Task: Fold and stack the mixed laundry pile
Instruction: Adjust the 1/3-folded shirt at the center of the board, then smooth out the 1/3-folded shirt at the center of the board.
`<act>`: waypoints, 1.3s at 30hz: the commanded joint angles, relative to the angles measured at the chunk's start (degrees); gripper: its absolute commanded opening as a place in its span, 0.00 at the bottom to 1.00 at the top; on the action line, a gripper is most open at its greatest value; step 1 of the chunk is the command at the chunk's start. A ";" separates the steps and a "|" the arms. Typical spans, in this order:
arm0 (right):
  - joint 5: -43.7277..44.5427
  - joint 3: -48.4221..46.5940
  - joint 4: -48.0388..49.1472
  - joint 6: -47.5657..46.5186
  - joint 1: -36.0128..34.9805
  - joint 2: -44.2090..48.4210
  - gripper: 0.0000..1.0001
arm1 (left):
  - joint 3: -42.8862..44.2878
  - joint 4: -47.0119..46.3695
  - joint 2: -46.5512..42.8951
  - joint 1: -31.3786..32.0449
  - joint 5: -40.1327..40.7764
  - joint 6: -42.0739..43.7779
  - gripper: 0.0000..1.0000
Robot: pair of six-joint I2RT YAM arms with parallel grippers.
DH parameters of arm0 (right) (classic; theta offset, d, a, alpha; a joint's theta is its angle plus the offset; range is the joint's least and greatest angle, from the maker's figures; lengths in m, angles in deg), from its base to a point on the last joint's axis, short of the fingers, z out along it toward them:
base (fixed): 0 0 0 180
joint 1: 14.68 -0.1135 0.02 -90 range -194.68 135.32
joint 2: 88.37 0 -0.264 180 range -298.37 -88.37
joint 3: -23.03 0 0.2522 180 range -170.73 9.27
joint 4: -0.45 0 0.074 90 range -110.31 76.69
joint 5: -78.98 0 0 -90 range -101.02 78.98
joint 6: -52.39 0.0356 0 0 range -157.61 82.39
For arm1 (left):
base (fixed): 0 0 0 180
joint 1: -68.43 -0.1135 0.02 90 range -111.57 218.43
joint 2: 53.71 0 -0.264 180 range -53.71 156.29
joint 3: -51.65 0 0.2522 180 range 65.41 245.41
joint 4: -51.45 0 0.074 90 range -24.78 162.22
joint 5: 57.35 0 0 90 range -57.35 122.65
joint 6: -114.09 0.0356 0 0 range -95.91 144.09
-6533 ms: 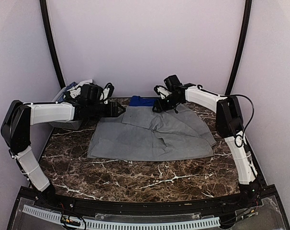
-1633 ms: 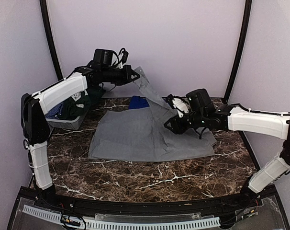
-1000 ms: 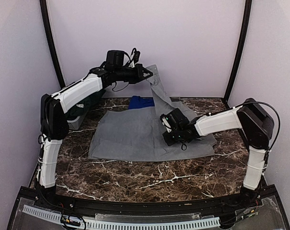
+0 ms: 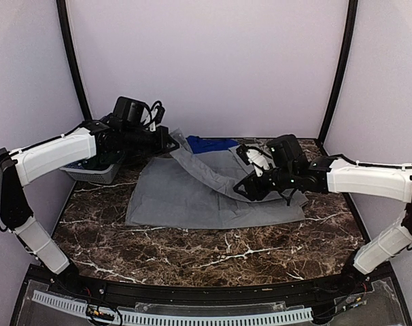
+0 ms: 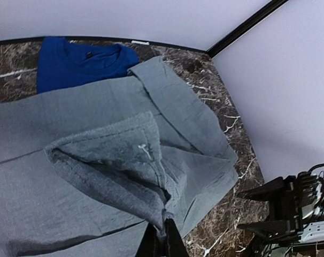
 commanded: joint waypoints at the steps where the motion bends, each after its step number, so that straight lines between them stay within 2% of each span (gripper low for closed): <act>1: -0.38 1.13 -2.06 2.64 1.62 0.34 0.51 | -7.70 3.68 -4.54 -1.55 4.32 -0.65 0.01; 4: 0.10 1.08 -1.71 4.02 2.58 -1.55 0.52 | -13.54 0.72 -4.51 -3.02 5.17 -0.19 0.03; 9: 3.13 -2.33 -4.97 5.41 3.65 -7.19 0.50 | -17.54 -1.62 0.33 -4.67 5.48 -0.50 0.05; 11: 4.29 -3.52 -6.86 5.86 3.81 -9.25 0.49 | -18.60 -0.92 1.90 -5.19 6.43 -1.29 0.15; 12: 4.99 -3.98 -7.65 6.08 3.89 -10.08 0.49 | -19.04 -0.29 2.47 -5.31 7.68 -1.49 0.27; 13: 5.67 -4.55 -8.70 6.35 4.03 -10.99 0.49 | -19.24 1.01 2.54 -5.39 8.42 -1.71 0.32; 15: 6.51 -5.13 -10.25 7.09 4.56 -12.32 0.48 | -19.93 1.81 1.78 -5.42 10.84 -1.19 0.50; 19: 6.52 -6.04 -11.73 7.87 6.87 -15.60 0.46 | -21.22 1.58 -2.21 -5.14 13.35 2.22 0.61; 26: 8.86 -7.49 -13.14 9.03 12.58 -23.00 0.40 | -21.75 -0.82 -2.21 -4.71 8.45 5.72 0.65; 30: 10.63 -6.02 -12.54 9.67 14.16 -21.80 0.40 | -22.36 -2.78 -1.13 -3.25 6.20 6.11 0.66; 39: 16.11 -6.60 -16.16 9.85 18.31 -20.29 0.41 | -20.43 -0.72 2.24 -2.78 7.84 7.54 0.67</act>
